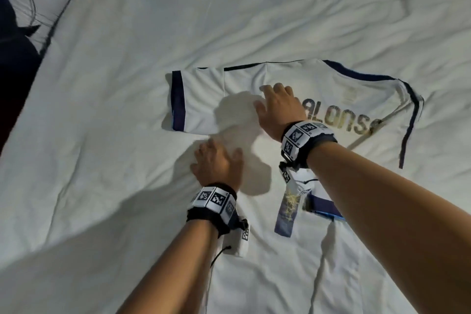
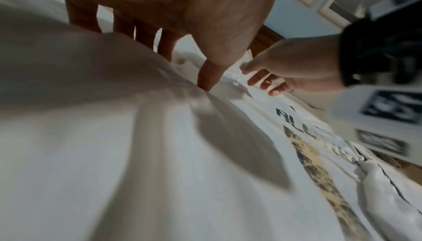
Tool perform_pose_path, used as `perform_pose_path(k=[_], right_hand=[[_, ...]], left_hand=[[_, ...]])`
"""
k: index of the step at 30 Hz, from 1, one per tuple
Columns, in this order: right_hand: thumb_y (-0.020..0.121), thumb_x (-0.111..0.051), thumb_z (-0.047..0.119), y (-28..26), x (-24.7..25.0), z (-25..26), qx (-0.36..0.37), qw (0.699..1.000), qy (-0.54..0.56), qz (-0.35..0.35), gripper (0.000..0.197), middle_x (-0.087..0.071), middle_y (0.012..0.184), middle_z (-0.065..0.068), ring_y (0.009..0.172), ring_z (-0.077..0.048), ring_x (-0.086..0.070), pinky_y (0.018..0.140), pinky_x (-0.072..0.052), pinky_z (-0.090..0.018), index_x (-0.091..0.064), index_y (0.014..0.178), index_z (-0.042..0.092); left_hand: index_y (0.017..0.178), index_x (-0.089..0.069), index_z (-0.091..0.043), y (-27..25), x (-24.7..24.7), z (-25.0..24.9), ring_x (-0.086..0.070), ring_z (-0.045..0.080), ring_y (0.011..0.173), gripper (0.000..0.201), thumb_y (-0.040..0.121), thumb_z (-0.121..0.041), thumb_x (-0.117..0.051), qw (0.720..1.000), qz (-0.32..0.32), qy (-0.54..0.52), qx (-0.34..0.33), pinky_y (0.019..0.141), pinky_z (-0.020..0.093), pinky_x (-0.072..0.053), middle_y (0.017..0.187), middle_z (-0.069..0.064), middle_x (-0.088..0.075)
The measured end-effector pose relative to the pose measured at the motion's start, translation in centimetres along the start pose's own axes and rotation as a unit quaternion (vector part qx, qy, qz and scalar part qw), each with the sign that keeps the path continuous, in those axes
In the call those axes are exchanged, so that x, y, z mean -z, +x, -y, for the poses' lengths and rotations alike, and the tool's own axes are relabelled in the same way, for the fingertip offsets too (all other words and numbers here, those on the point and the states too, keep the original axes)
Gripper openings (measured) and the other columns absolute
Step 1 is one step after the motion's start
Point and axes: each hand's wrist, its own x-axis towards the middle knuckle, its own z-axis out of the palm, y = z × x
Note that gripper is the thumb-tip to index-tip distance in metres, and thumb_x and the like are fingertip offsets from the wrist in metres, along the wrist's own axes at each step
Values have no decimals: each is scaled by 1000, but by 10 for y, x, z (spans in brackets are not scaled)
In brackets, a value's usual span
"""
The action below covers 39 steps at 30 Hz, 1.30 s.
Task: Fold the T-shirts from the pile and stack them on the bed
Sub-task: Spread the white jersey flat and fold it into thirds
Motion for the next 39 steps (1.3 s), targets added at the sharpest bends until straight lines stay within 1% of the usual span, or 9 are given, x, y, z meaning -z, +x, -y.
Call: perform_pose_path(k=[3,8,15,18,22,26,30,36,39], right_hand=[[103,-41,38,30,-6,8,-62,996,63,2,46,-56,134,-13,122,-36,-52,89,-44,-46,-38,145,17],[103,-37,45,64,-7,13,-166,982,90,16,62,-53,99,-9,84,-32,-54,73,-42,-41,-13,157,28],[99,-42,31,75,6,9,-162,982,94,20,23,-61,101,-14,92,-38,-60,80,-52,-44,-47,117,16],[101,-41,28,58,20,2,-147,984,105,-1,19,-60,100,-10,85,-35,-58,71,-48,-42,-48,114,16],[102,-43,21,17,40,-22,-99,989,103,-39,16,-62,105,-7,88,-32,-57,71,-47,-40,-52,115,15],[99,-44,15,-25,55,-64,-69,991,89,-71,20,-67,113,-9,97,-33,-61,77,-53,-44,-56,115,13],[98,-46,15,-44,58,-100,-58,993,52,-85,19,-66,109,-8,97,-33,-61,76,-54,-47,-57,112,15],[103,-51,37,-85,50,-107,-53,998,-24,-34,40,-64,112,-14,85,-34,-63,65,-46,-39,-35,135,18],[105,-44,35,-131,33,-87,-21,999,15,-20,31,-66,103,-10,72,-29,-59,59,-42,-34,-38,130,19]], left_hand=[[131,-47,-13,5,-7,-4,-48,31,126,56,93,-53,-55,1000,0,-4,3,100,47,-36,134,10,-56],[126,-48,-15,8,-7,-4,-53,28,120,48,93,-50,-55,1000,10,-19,6,98,46,-36,127,7,-61],[119,-55,-20,1,7,-8,-60,29,109,27,99,-38,-51,995,26,-92,-1,93,40,-39,116,3,-67],[112,-53,-18,-17,19,-18,-55,24,86,18,102,-32,-49,990,0,-141,-25,74,33,-35,104,1,-65],[99,-49,-18,-56,20,-36,-58,24,77,12,100,-30,-52,975,-35,-194,-106,66,35,-40,89,0,-62],[97,-52,-17,-98,-7,-63,-62,30,67,12,98,-29,-53,970,-44,-163,-177,58,38,-48,83,3,-62],[97,-55,-16,-121,-44,-90,-59,24,47,12,93,-26,-61,970,-30,-69,-233,40,29,-42,76,0,-60],[101,-59,-16,-127,-68,-103,-61,27,50,23,82,-25,-69,977,2,8,-214,42,28,-32,87,3,-62],[123,-59,-14,-141,-61,-91,-65,30,67,41,85,-29,-58,980,20,-8,-199,52,34,-50,98,6,-64]])
